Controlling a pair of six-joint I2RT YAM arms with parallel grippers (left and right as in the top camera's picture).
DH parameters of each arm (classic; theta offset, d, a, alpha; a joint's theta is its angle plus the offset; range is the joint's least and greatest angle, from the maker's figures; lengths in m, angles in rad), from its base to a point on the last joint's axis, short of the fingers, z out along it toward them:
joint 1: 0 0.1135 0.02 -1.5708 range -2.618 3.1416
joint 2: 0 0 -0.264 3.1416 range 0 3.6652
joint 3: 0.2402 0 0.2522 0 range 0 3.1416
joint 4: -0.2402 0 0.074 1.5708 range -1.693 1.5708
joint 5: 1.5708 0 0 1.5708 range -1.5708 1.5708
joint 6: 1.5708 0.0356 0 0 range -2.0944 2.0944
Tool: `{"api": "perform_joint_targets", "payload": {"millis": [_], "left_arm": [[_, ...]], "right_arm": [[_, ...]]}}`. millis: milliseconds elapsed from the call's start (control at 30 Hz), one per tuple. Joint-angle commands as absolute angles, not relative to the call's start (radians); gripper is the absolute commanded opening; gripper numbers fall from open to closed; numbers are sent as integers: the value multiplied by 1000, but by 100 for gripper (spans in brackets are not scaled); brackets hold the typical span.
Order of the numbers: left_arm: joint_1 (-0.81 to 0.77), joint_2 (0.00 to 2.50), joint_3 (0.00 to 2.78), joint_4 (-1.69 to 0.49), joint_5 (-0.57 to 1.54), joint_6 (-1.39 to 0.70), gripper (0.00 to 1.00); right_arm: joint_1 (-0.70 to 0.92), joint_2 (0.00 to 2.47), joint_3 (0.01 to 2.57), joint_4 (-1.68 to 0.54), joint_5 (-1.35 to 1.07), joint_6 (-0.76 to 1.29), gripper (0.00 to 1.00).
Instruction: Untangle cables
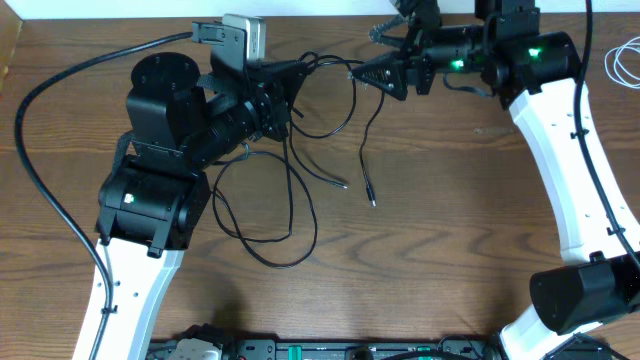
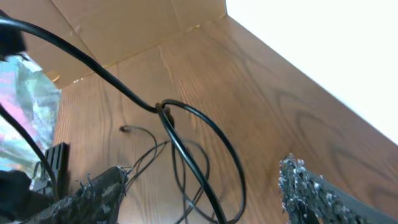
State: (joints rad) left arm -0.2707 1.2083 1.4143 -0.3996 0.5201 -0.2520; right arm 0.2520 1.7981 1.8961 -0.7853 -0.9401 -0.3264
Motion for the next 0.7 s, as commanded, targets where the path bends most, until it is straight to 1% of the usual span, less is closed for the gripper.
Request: {"api": "perform_joint_targets", "payload": {"millis": [0, 67, 100, 133, 167, 200, 233, 267, 300, 367, 433, 667], "left_arm": [[-267, 1208, 1425, -392, 607, -269, 7], [-267, 1208, 1425, -393, 636, -276, 7], [-268, 1208, 1425, -393, 647, -284, 8], [-268, 1208, 1425, -397, 647, -296, 7], [-268, 1208, 1425, -402, 647, -306, 7], [-268, 1208, 1425, -406, 648, -314, 7], [-268, 1208, 1425, -411, 648, -318, 7], [-268, 1208, 1425, -416, 648, -321, 8], [-268, 1208, 1425, -420, 648, -325, 7], [-273, 1208, 1425, -424, 648, -337, 8], [-274, 1207, 1425, -423, 648, -339, 8], [-271, 1162, 1425, -359, 647, -339, 8]], "right_arm": [[294, 1837, 1898, -811, -878, -376, 77], [307, 1852, 1898, -819, -847, -376, 74], [309, 1854, 1898, -820, -841, -376, 71], [309, 1860, 1898, -818, -836, -376, 67], [308, 1860, 1898, -813, -834, -376, 59], [307, 1860, 1898, -804, -813, -371, 45], [305, 1860, 1898, -795, -780, -352, 28], [303, 1860, 1898, -782, -736, -315, 17], [300, 1860, 1898, -765, -667, -252, 2], [292, 1864, 1898, -745, -544, -137, 1], [274, 1874, 1898, -743, -478, -60, 1], [182, 1981, 1897, -768, -480, 94, 1]]}}
